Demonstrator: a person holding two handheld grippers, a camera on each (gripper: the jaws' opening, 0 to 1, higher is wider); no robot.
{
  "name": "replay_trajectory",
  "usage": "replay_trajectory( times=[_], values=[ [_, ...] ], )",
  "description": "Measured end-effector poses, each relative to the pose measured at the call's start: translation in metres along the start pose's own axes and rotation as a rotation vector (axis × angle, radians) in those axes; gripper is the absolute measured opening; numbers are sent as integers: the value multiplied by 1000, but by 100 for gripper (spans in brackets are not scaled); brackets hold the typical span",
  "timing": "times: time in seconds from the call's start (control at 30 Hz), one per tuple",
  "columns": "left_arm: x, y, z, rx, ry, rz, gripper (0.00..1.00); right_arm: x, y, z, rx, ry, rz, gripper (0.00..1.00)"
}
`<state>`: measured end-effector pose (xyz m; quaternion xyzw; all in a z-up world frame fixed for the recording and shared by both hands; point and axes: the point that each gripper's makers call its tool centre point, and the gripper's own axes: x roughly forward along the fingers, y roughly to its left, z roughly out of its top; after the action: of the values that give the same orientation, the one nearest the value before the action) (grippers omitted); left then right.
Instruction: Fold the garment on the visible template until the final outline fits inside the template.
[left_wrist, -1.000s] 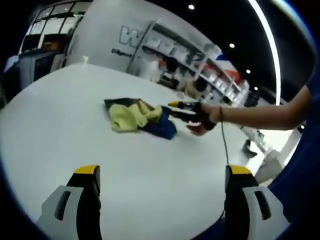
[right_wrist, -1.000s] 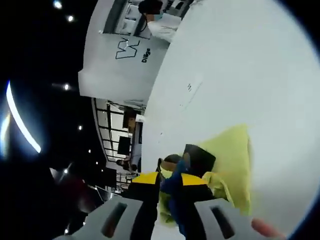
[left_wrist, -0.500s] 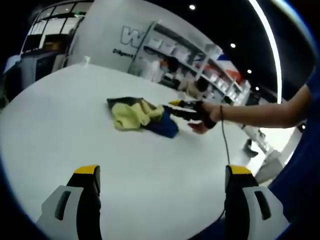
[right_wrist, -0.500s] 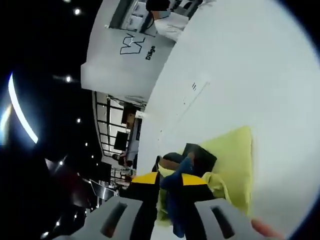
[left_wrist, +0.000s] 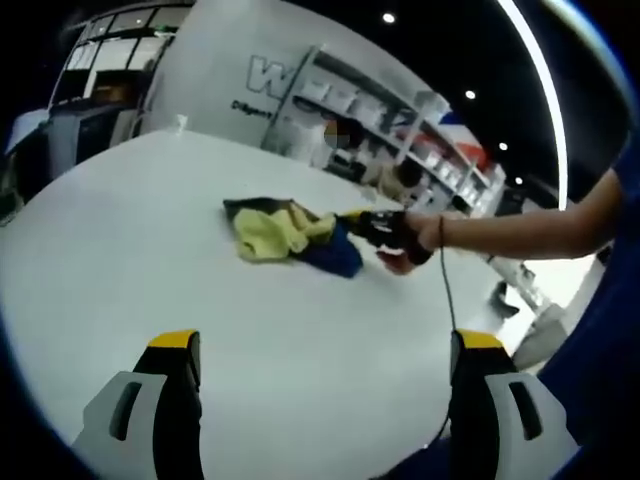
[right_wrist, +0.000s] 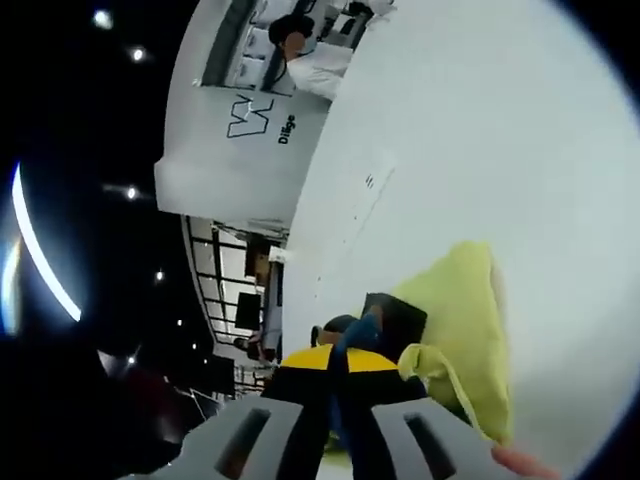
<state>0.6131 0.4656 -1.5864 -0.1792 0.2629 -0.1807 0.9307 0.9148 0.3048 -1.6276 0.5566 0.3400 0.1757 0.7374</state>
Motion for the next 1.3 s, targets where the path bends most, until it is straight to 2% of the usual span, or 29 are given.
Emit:
replay_trajectory(
  times=[0.17, 0.3, 0.53, 0.93, 1.17, 1.3],
  values=[
    [1, -2, 0, 2, -1, -8, 99, -5, 10, -1, 0, 10, 43, 0],
    [3, -4, -1, 7, 2, -18, 99, -11, 20, -4, -31, 36, 78, 0],
    [5, -8, -4, 11, 10, -40, 99, -31, 36, -11, -156, 120, 124, 0],
    [10, -14, -2, 27, 18, -69, 99, -51, 46, -29, -280, 209, 135, 0],
    [13, -17, -4, 36, 26, -89, 99, -74, 48, -46, -429, 320, 129, 0],
    [15, -24, -6, 41, 34, -107, 99, -95, 55, -58, -497, 364, 136, 0]
  ],
)
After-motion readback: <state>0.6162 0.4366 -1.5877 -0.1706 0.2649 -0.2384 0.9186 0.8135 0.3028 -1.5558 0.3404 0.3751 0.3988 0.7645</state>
